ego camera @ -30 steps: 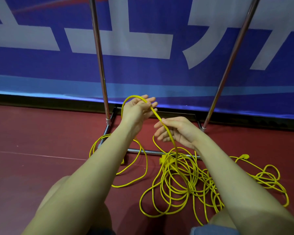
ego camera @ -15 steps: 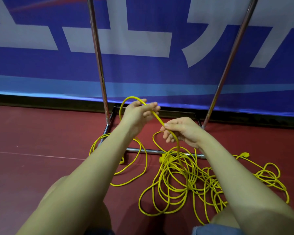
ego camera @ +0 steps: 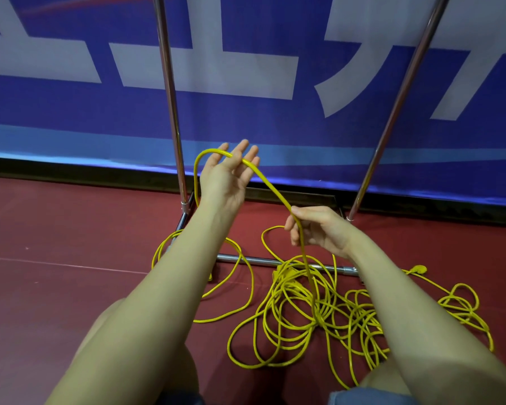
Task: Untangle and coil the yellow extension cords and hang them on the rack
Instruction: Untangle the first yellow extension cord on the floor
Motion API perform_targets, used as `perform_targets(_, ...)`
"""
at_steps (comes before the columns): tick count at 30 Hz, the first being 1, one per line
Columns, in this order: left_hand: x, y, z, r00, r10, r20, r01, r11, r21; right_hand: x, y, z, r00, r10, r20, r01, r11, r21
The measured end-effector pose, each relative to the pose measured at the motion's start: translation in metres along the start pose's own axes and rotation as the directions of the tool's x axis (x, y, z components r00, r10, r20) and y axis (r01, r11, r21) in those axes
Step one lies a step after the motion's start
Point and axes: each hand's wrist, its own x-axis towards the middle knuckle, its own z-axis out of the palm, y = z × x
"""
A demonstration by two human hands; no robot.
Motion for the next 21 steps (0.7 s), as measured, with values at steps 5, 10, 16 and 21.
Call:
perform_targets(5,0.002,-0.003,-0.005,0.998,-0.055,-0.009,0.056,0.992,0.109,0.004,0.001,0.001,0.994,-0.064,-0.092,0.072,0.994,0.085)
perform_targets(10,-0.019,-0.022,-0.002,0.981,-0.166,0.105,0.128,0.947,0.295,0.001,-0.017,0.005,0.972,-0.165,-0.168,0.183,0.979,0.094)
perform_targets(16,-0.017,-0.011,0.006,0.991,-0.061,0.120,0.041,0.986,0.162,-0.002,-0.021,0.011,0.990,-0.138,-0.030,0.141,0.983,0.114)
perform_targets(21,-0.015,-0.003,0.007,0.994,-0.020,0.109,0.013,0.998,0.065,-0.001,-0.008,0.003,0.998,-0.061,-0.022,0.063,0.988,0.143)
